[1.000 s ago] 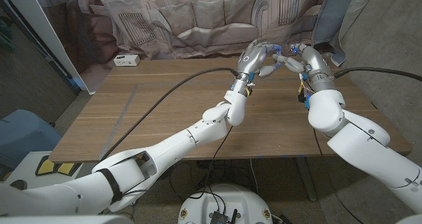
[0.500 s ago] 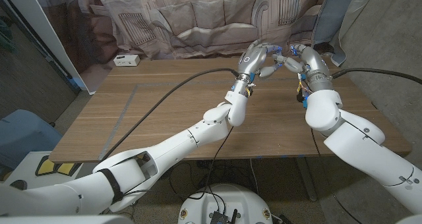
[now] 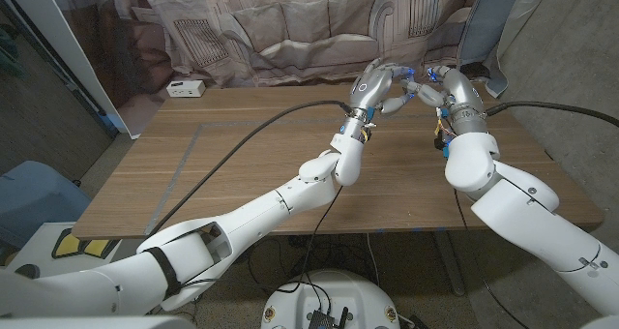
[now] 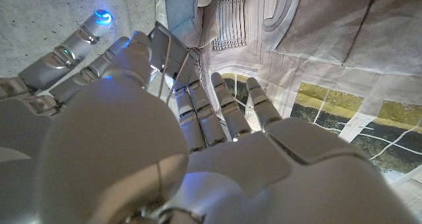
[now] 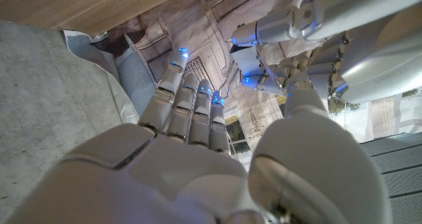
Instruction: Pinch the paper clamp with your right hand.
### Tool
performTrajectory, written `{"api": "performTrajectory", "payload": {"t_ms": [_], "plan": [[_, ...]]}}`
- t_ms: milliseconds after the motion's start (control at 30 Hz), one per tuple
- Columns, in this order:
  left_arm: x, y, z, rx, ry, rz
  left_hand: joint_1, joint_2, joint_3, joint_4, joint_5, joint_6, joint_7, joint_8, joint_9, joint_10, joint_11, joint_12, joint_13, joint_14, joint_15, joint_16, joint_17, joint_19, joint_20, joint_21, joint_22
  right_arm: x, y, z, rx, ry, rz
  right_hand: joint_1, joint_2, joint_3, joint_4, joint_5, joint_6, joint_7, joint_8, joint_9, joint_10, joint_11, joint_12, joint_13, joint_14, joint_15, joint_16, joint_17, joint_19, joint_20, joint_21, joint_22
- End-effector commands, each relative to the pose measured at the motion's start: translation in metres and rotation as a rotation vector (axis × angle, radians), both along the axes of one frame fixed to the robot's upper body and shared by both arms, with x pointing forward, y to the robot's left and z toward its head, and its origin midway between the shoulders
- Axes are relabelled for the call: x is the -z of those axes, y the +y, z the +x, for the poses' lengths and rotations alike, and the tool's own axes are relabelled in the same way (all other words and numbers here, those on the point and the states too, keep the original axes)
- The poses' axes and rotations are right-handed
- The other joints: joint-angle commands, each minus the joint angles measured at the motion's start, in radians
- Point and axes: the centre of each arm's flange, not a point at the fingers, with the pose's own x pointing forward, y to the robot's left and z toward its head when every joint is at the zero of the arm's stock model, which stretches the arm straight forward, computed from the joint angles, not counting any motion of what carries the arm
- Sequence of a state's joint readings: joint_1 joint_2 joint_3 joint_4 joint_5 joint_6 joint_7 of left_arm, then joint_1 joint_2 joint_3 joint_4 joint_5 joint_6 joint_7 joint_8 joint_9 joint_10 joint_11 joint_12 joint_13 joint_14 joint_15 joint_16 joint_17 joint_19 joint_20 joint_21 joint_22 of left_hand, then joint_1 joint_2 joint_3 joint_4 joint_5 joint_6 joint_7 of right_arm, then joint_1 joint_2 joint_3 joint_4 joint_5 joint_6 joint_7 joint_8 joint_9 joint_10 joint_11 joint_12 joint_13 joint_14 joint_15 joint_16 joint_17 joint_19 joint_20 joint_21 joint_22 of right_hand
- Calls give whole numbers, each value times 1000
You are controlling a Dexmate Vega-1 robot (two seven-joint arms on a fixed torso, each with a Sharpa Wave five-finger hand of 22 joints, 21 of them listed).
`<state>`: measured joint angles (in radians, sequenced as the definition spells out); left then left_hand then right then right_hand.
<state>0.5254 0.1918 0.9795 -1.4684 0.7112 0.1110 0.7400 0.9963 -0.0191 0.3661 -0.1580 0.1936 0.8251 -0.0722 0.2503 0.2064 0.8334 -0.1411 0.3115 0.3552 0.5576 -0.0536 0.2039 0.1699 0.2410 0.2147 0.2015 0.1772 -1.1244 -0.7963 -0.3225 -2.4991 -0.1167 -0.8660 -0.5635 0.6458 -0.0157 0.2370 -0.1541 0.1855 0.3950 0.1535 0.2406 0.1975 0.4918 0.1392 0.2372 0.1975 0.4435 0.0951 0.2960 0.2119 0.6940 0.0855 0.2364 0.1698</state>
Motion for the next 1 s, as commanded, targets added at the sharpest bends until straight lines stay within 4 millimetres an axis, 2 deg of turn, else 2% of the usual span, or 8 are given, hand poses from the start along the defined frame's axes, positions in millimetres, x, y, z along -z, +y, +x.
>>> {"api": "performTrajectory", "payload": {"t_ms": [33,567,1000], "plan": [[-1,1,0,1,6,-3,27,41,2,2,3,53,-42,4,4,92,-77,3,5,9,-74,4,4,8,3,-2,2,1,1,1,18,-15,6,20,3,9,-2,3,17,12,7,5,17,-4,8,2,21,-2,7,2,18,-7,7,5],[-1,2,2,6,9,-2,25,44,-1,4,4,56,-42,3,4,96,-76,0,9,14,-70,5,4,11,3,-1,3,0,1,4,15,-15,13,52,31,24,-2,1,43,1,12,6,43,-12,9,3,48,-17,17,7,49,-17,10,5],[-1,0,3,5,5,2,25,44,-3,4,4,57,-43,1,5,96,-76,-2,11,17,-69,5,4,13,3,-1,3,-1,1,7,25,-32,26,51,31,18,4,-6,60,2,14,7,68,-18,11,3,72,-23,26,11,63,-24,9,6]]}}
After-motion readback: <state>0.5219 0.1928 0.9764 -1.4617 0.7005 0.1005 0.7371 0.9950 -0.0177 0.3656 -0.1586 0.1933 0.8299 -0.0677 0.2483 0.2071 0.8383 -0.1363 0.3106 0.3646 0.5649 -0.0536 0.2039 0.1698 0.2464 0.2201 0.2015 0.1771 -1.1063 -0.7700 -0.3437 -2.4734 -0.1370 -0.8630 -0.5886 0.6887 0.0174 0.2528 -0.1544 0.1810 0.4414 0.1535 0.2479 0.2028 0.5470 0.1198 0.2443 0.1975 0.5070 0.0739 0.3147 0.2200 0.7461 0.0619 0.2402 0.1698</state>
